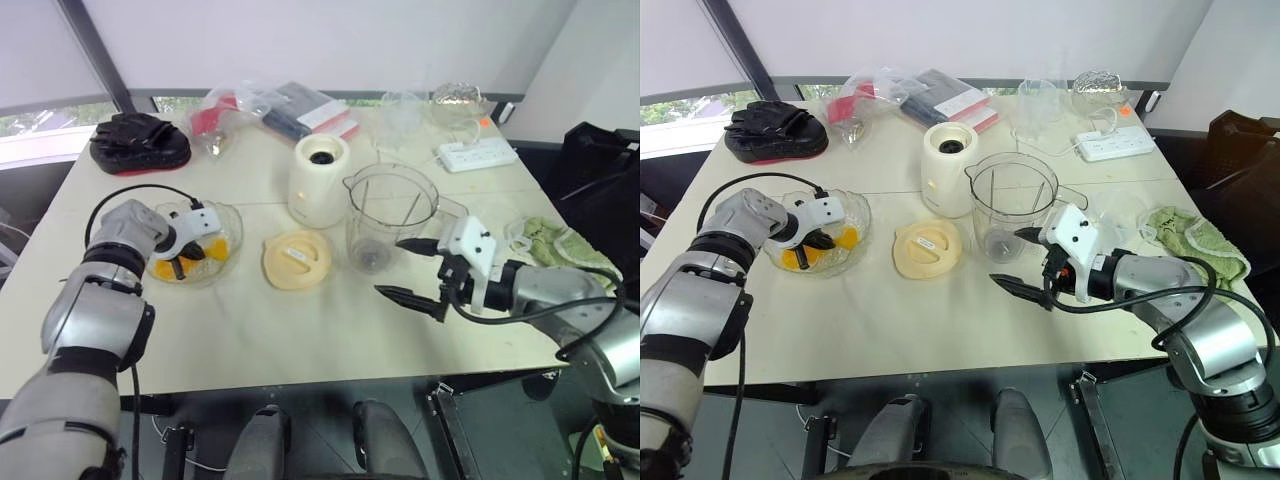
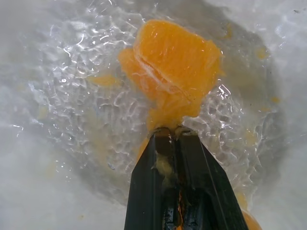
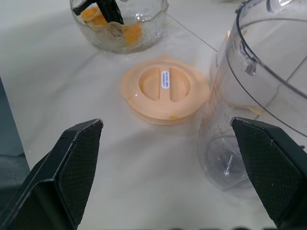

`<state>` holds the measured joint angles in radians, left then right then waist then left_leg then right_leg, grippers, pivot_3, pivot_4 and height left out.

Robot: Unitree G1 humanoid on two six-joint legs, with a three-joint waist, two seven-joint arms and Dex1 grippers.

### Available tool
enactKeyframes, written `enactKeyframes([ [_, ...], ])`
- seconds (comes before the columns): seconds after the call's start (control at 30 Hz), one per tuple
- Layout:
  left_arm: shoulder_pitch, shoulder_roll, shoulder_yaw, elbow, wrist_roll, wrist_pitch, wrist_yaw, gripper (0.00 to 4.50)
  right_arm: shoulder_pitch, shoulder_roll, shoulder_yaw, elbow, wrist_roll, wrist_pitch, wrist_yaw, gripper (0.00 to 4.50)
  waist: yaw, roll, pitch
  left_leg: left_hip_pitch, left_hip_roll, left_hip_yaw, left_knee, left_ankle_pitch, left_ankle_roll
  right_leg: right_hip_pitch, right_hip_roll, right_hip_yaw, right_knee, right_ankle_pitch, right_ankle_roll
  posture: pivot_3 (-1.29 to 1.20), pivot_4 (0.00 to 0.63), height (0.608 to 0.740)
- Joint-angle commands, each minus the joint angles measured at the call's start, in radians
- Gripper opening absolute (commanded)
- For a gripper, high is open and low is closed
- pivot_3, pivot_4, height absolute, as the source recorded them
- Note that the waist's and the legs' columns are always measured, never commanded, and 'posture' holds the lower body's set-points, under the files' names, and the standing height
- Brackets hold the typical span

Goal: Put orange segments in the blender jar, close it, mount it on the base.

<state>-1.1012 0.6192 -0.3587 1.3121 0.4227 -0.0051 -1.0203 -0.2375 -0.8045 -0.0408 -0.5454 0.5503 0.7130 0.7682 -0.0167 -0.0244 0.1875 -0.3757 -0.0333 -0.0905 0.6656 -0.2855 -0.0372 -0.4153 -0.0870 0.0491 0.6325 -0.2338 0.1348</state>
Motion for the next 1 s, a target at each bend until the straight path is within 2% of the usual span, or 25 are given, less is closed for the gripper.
enactKeyframes([
  [0.03,0.003,0.025,0.031,0.000,-0.020,0.014,0.001,0.10,-0.014,0.006,-0.001,-0.010,-0.004,-0.017,0.002,4.50,0.000,0.000,0.000,0.000,0.000,0.000,0.000,0.000,0.000,0.000,0.000,0.000,0.000,0.000,0.000,0.00,0.150,0.740],
  [0.47,-0.069,0.082,0.214,-0.109,-0.196,0.069,-0.098,0.10,0.000,0.014,0.000,-0.014,-0.008,-0.018,-0.001,4.50,0.002,-0.003,0.002,-0.002,0.000,0.000,0.000,0.000,0.000,-0.001,0.000,0.000,-0.001,0.000,0.000,0.00,0.150,0.740],
  [0.6,-0.046,0.103,0.249,-0.180,-0.240,0.109,-0.128,0.10,0.004,0.018,0.003,-0.017,-0.010,-0.017,-0.002,4.50,0.001,-0.003,0.002,-0.002,0.000,0.000,0.000,0.000,0.000,-0.001,0.000,0.000,-0.001,0.000,0.000,0.00,0.150,0.740],
  [0.73,0.039,0.143,0.299,-0.309,-0.309,0.191,-0.165,0.10,0.005,0.019,0.003,-0.014,-0.012,-0.018,-0.002,4.50,-0.006,-0.002,0.002,-0.001,0.000,0.000,-0.001,0.000,0.000,-0.002,0.000,0.000,-0.001,0.000,0.000,0.00,0.150,0.740],
  [0.93,0.144,0.150,0.265,-0.389,-0.297,0.247,-0.153,0.10,-0.009,0.023,0.013,0.002,-0.017,-0.021,0.004,4.50,0.000,-0.002,0.002,-0.001,0.001,0.000,-0.001,0.000,0.000,-0.002,0.000,0.000,-0.001,0.000,0.000,0.00,0.150,0.740],
  [1.0,0.138,0.139,0.226,-0.350,-0.257,0.220,-0.132,0.59,-0.018,0.025,0.019,0.012,-0.021,-0.025,0.010,4.50,0.006,-0.003,0.002,-0.002,0.001,0.000,-0.001,0.000,0.000,-0.002,0.000,0.000,-0.001,0.000,0.000,0.00,0.150,0.740],
])
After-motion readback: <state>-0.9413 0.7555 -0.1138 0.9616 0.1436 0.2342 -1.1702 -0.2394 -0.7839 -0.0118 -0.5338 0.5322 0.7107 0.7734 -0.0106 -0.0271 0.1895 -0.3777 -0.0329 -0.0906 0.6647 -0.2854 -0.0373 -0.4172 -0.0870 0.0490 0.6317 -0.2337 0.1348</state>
